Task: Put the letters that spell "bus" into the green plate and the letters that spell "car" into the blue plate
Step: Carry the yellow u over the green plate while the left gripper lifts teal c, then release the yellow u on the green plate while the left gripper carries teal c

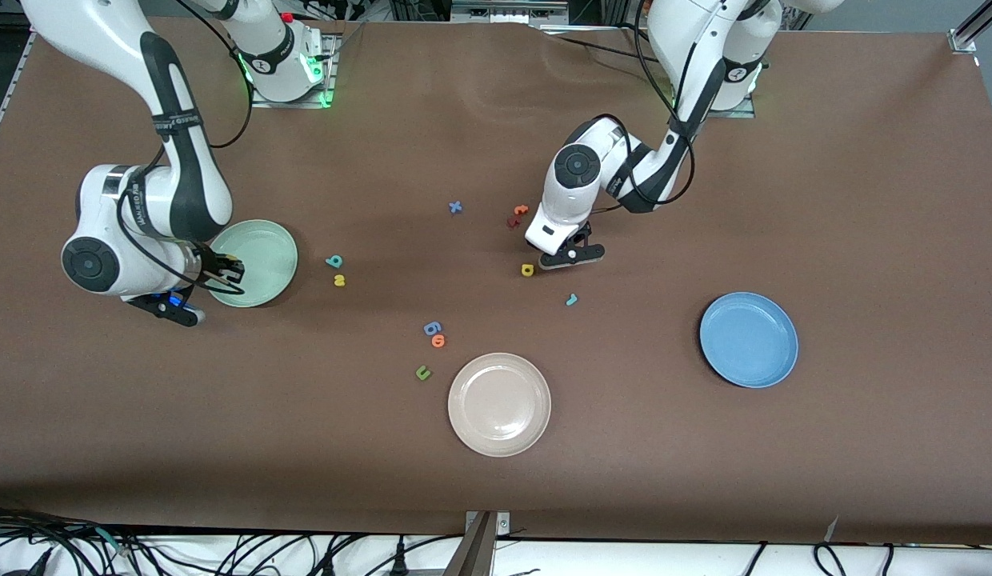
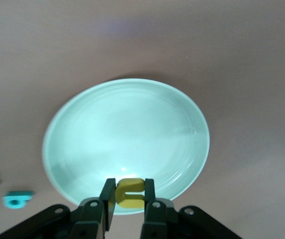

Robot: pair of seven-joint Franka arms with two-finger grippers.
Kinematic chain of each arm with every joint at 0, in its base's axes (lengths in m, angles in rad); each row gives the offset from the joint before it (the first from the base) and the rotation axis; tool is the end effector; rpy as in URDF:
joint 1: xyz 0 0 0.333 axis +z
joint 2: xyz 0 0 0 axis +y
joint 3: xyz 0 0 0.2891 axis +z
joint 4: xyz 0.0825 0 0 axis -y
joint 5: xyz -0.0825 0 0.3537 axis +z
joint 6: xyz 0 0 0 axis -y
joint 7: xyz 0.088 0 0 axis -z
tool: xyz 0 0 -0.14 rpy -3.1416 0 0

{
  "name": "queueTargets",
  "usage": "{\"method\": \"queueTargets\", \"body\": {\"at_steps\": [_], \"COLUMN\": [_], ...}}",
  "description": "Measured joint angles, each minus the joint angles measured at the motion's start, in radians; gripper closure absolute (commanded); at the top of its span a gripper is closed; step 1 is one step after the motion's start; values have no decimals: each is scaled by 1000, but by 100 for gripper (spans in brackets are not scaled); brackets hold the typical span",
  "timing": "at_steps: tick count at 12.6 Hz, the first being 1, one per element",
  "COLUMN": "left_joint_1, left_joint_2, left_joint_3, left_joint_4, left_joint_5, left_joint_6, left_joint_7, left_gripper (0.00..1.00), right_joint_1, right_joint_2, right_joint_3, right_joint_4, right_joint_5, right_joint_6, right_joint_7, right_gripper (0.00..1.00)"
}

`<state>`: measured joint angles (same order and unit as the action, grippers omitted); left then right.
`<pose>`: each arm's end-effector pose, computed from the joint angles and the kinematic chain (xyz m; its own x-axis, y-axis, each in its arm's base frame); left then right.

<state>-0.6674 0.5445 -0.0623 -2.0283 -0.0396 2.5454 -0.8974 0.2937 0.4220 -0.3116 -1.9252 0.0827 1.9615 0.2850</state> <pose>0.4200 -0.3774 0.1422 0.9765 0.2071 -0.0593 0.2081 -0.9780 0.0116 0.5351 -0.0020 0.2210 0.8815 -0.3465 -0.3208 -0.3092 -0.9370 0.1624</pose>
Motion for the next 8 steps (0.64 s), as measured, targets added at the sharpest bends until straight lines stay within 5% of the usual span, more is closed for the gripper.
{"method": "queueTargets", "body": {"at_steps": [3,6,7,8], "left_joint_1": [2,45,72,106], "left_joint_2": [0,-1,-2,-3], "left_joint_3": [6,19,21,23], "left_joint_4": [22,155,198,229], "left_joint_5": [28,67,68,68], "left_joint_6": [-70,-344,-424,-480], "left_joint_7": [0,68,128,196], "left_gripper": [81,81,81,81], "right_joint_1": [-46,-59,-60,-62], "right_joint_2": [42,76,85,92], "right_joint_3": [-9,-9,-9,-9], "right_joint_4": [-63,-72,-73,-74], "right_joint_5": [7,10,17,33], "right_joint_6": [108,122,123,123], "right_joint_7": [-121,-168,-179,-192], "right_gripper": [100,100,88,42]}}
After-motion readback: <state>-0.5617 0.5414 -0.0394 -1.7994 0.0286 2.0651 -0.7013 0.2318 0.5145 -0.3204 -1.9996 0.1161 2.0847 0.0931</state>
